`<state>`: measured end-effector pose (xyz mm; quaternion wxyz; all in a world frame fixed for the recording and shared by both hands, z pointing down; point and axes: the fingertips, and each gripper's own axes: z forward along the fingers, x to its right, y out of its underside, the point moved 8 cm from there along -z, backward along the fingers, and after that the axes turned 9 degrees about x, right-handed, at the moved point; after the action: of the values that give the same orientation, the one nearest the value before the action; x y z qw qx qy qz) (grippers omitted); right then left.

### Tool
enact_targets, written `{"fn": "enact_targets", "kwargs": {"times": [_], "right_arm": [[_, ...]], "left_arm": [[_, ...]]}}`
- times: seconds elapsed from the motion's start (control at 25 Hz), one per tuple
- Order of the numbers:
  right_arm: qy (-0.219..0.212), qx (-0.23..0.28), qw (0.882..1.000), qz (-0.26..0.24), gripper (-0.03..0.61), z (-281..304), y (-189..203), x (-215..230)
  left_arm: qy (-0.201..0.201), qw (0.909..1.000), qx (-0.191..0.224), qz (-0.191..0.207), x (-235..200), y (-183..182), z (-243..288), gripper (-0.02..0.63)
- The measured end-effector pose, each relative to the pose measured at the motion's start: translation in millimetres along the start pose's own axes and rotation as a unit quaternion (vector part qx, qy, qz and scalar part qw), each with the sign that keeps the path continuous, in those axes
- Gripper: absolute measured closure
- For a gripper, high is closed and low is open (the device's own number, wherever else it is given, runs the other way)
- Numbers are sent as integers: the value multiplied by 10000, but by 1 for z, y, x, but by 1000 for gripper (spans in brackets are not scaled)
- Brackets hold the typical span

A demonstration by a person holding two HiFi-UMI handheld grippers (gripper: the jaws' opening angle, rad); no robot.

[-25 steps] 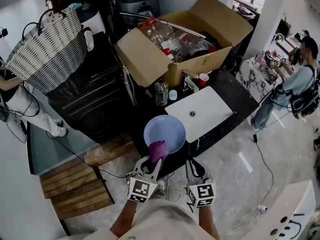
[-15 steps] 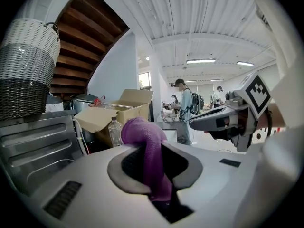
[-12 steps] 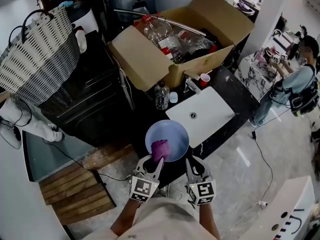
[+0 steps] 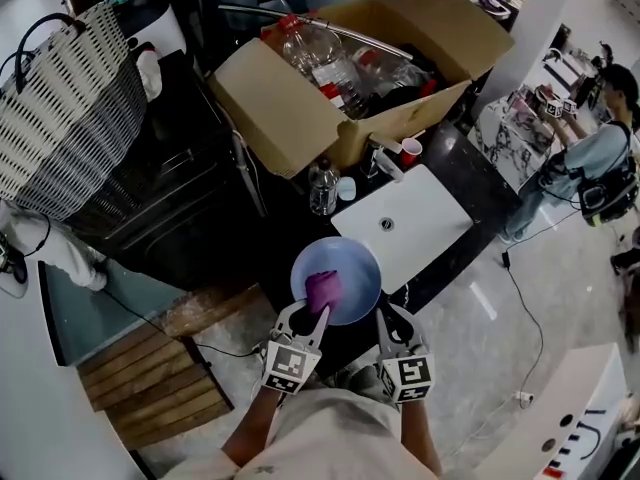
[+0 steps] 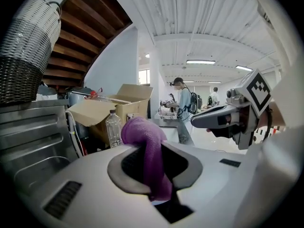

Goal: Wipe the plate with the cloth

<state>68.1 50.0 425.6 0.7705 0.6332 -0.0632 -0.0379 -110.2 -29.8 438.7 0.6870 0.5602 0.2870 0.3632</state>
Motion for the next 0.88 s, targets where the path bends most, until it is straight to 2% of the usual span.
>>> {"fn": "enact_targets", "kwargs": {"times": [0.32, 0.88], "right_arm": [[9, -277, 9996, -88, 535, 16, 11, 23], [-556, -648, 9963, 58, 535, 65, 30, 76]], "left_arm": [[38, 9994, -274, -200, 0, 17, 29, 554], [-339, 9959, -749, -386, 7, 32, 80, 554]]}}
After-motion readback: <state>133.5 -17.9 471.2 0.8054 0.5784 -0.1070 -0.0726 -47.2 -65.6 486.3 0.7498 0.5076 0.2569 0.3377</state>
